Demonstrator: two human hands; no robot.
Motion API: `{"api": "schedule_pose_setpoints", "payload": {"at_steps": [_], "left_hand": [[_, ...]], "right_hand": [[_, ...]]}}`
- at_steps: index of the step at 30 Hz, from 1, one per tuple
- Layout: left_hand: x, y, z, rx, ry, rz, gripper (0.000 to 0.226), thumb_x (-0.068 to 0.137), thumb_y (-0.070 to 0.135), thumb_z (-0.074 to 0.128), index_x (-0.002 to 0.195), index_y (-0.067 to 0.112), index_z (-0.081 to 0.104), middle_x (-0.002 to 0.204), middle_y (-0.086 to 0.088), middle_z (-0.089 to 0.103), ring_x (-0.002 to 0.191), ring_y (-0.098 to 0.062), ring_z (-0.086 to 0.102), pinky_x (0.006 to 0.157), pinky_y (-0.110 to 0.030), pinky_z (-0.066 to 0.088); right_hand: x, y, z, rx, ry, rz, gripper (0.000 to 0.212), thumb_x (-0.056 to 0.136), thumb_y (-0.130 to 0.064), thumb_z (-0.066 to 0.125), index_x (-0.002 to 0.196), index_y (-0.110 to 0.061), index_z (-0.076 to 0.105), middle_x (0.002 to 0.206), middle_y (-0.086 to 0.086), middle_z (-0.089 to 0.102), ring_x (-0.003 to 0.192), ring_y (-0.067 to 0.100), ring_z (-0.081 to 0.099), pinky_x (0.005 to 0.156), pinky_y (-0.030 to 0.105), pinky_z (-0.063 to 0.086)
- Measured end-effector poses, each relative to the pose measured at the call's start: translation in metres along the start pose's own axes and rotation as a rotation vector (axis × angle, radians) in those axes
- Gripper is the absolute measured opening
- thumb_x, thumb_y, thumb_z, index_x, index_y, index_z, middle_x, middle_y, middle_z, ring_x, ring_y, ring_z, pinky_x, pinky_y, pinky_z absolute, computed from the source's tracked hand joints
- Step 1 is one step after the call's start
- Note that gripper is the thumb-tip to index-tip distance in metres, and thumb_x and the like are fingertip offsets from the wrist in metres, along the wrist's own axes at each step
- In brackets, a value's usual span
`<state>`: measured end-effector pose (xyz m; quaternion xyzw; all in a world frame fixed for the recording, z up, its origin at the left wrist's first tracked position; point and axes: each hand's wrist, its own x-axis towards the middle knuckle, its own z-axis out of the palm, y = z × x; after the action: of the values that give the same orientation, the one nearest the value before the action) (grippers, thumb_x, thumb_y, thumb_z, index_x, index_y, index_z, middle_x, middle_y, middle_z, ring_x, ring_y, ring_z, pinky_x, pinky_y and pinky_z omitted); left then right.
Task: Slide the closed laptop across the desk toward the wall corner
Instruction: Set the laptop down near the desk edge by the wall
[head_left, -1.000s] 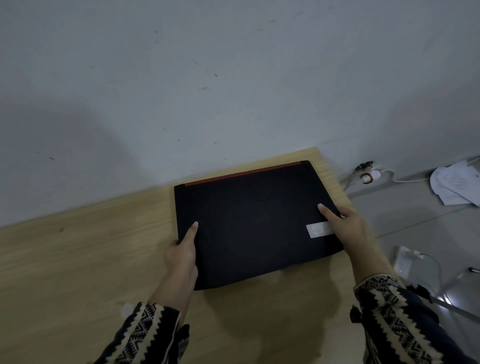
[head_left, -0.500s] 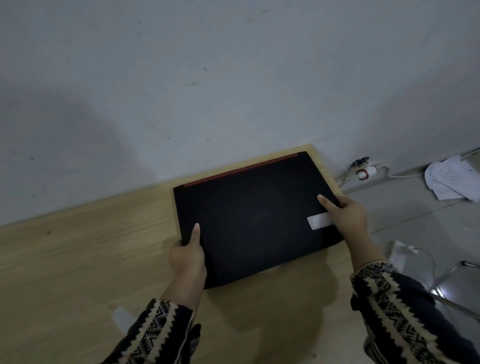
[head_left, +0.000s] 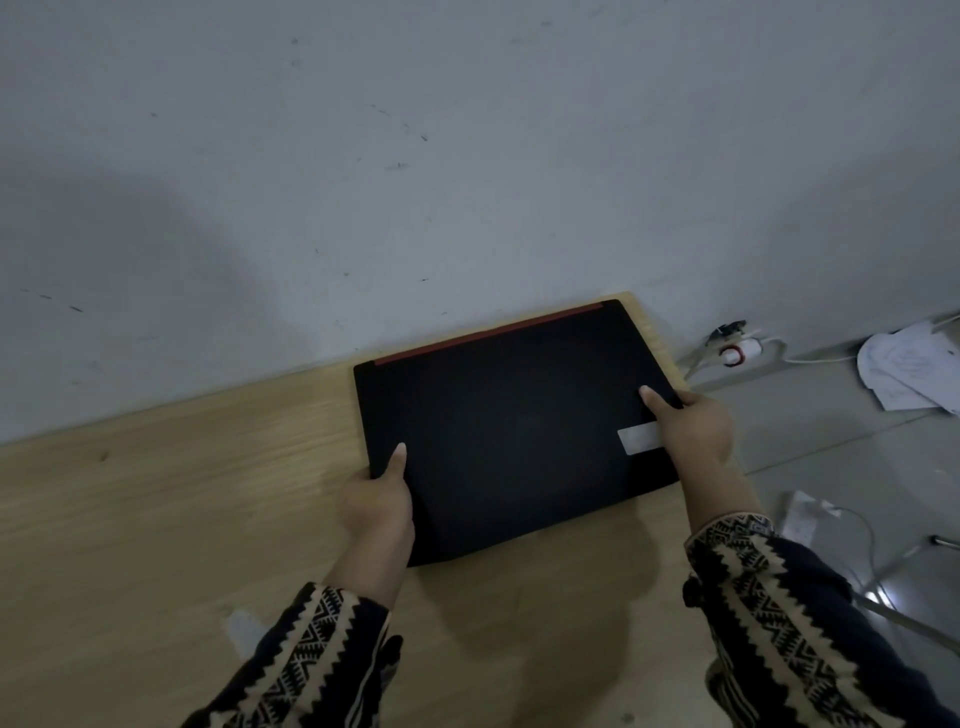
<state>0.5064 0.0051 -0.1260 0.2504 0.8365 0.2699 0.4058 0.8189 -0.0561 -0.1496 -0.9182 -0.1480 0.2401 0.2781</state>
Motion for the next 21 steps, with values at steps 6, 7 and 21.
{"api": "schedule_pose_setpoints", "payload": {"at_steps": [6,7,21], "left_hand": [[0.004,0.001,0.007,-0.14,-0.044,0.011,0.037,0.084,0.031,0.073,0.101,-0.002,0.068,0.098,-0.014,0.069,0.085,-0.027,0.064,0.081,-0.039,0.055],[0.004,0.002,0.007,-0.15,-0.046,0.009,0.037,0.084,0.029,0.073,0.104,-0.002,0.068,0.101,-0.015,0.069,0.086,-0.027,0.063,0.081,-0.038,0.054],[0.001,-0.004,0.011,-0.162,-0.123,0.041,0.04,0.084,0.028,0.074,0.113,0.002,0.066,0.11,-0.012,0.069,0.099,-0.029,0.064,0.09,-0.042,0.054]], "right_hand": [[0.005,-0.003,0.004,0.017,0.02,0.004,0.066,0.084,-0.063,0.066,0.133,-0.021,0.066,0.118,0.008,0.073,0.104,0.029,0.069,0.073,0.034,0.052],[0.006,-0.004,0.004,0.016,0.022,0.003,0.065,0.084,-0.063,0.066,0.133,-0.021,0.066,0.119,0.008,0.073,0.105,0.029,0.069,0.073,0.033,0.051],[0.021,0.0,0.011,-0.07,0.143,0.03,0.051,0.09,-0.058,0.059,0.122,-0.021,0.073,0.116,0.018,0.068,0.103,0.035,0.065,0.086,0.04,0.055]]}}
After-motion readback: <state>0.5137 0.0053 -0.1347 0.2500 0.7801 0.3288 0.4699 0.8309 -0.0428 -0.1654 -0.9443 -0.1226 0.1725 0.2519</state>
